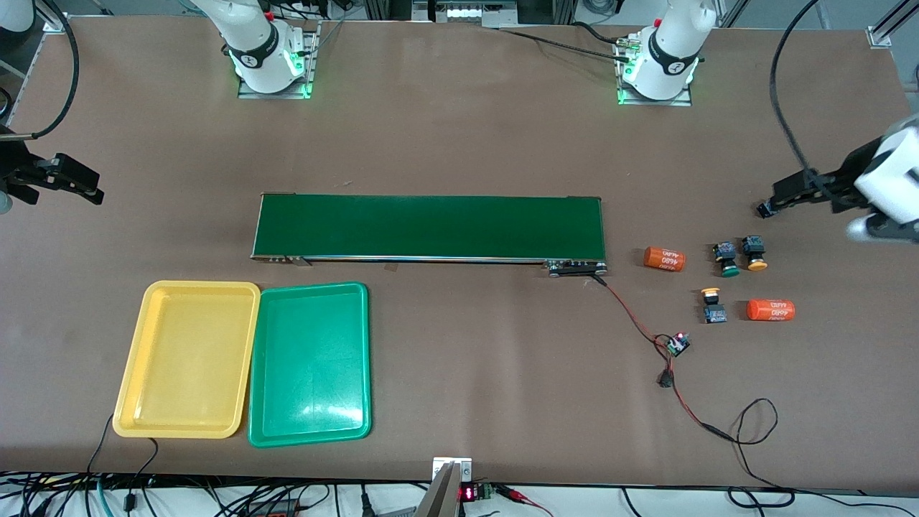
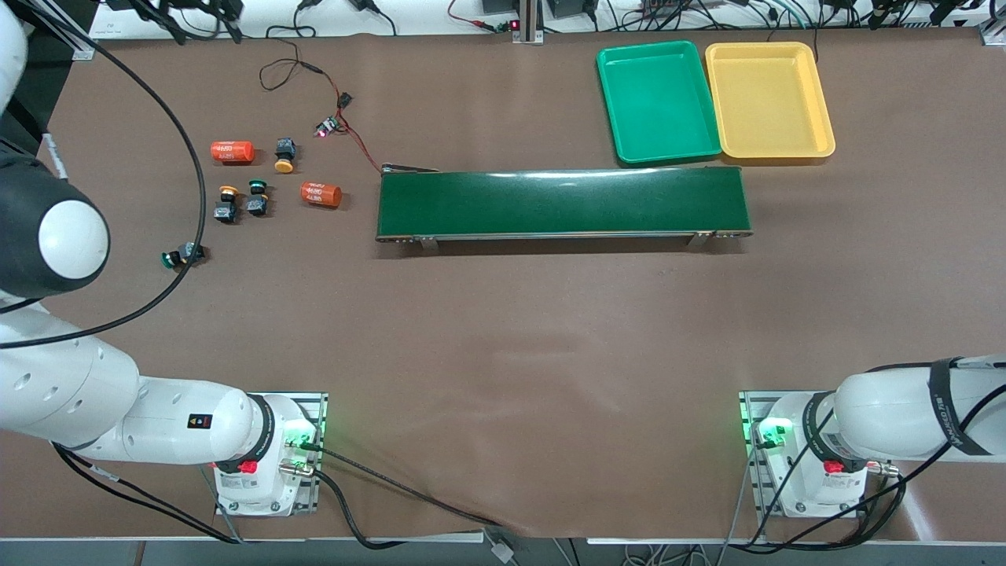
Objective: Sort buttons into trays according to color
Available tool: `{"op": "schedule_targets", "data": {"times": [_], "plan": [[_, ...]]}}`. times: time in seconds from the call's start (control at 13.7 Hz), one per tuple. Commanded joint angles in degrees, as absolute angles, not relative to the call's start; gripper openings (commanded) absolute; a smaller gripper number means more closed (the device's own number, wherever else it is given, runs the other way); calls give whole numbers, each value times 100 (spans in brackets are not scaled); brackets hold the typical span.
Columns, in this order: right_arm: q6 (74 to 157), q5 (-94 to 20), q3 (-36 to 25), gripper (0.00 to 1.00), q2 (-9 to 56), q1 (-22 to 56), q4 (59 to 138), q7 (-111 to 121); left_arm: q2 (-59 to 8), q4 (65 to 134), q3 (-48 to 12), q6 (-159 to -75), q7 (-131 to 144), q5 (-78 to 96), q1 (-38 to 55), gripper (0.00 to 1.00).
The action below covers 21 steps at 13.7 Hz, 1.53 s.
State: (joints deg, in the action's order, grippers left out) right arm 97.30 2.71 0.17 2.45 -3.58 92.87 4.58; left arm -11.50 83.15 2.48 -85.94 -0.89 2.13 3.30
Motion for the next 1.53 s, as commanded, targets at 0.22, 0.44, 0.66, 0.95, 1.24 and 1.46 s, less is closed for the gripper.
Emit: {"op": "schedule_targets", "data": {"times": [0.22, 0.44, 0.66, 0.95, 1.24, 1.46], "plan": [[9659, 308, 53, 100, 246, -369, 9264, 404, -2179, 8094, 193, -8622, -690, 526, 545, 100], [9659, 308, 53, 100, 246, -360, 9255, 404, -2731, 8148, 193, -8797, -2447, 580, 448, 100], [9650, 308, 53, 100, 246, -360, 9264, 404, -3101, 8340, 185, -9016, -3616, 580, 378, 100], [9650, 308, 53, 100, 264, -360, 9264, 404, -3173, 9199, 185, -9806, -5252, 589, 308, 100], [9650, 308, 53, 100, 272, -360, 9264, 404, -2980, 10149, 132, -10939, -6019, 589, 316, 100], [9650, 308, 53, 100, 272, -360, 9272, 396, -2725, 10931, -17, -11819, -6696, 589, 299, 100]]}}
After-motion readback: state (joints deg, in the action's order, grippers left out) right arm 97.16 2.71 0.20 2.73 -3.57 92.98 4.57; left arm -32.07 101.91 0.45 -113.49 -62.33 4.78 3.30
